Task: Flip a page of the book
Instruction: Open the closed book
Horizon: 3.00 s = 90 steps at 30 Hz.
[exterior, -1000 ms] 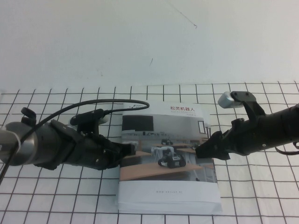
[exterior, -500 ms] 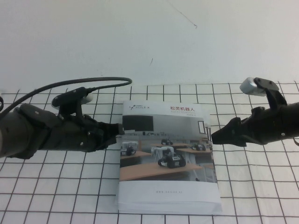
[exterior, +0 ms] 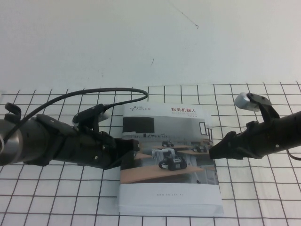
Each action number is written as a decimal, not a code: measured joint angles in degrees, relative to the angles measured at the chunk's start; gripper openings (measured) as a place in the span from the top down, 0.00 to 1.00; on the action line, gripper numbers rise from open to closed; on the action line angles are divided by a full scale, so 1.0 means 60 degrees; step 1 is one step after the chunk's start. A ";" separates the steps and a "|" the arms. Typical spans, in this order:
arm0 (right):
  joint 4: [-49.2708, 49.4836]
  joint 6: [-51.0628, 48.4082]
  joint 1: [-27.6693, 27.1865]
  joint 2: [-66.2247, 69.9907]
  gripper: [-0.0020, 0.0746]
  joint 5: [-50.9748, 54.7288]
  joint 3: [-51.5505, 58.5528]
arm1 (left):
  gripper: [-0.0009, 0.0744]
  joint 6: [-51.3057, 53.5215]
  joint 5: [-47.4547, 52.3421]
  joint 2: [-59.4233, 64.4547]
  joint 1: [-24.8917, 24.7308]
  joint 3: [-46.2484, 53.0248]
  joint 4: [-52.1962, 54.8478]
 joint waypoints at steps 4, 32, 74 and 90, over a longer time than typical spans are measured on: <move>0.0231 -0.0137 0.0017 0.0061 0.32 0.0102 0.0000 | 0.99 0.0021 -0.0179 0.0000 -0.0039 0.0000 -0.0068; 0.0636 -0.0529 0.0347 0.0107 0.32 0.0122 0.0000 | 0.99 0.0214 -0.0319 0.0858 -0.0077 -0.0210 0.0277; 0.1642 -0.0904 0.0517 0.0261 0.32 0.1343 -0.0015 | 0.99 0.0444 -0.0307 0.0874 -0.0077 -0.0210 0.0277; 0.3204 -0.1378 0.0535 0.0162 0.32 0.3184 -0.0015 | 0.99 0.0502 -0.0307 0.0874 -0.0077 -0.0210 0.0277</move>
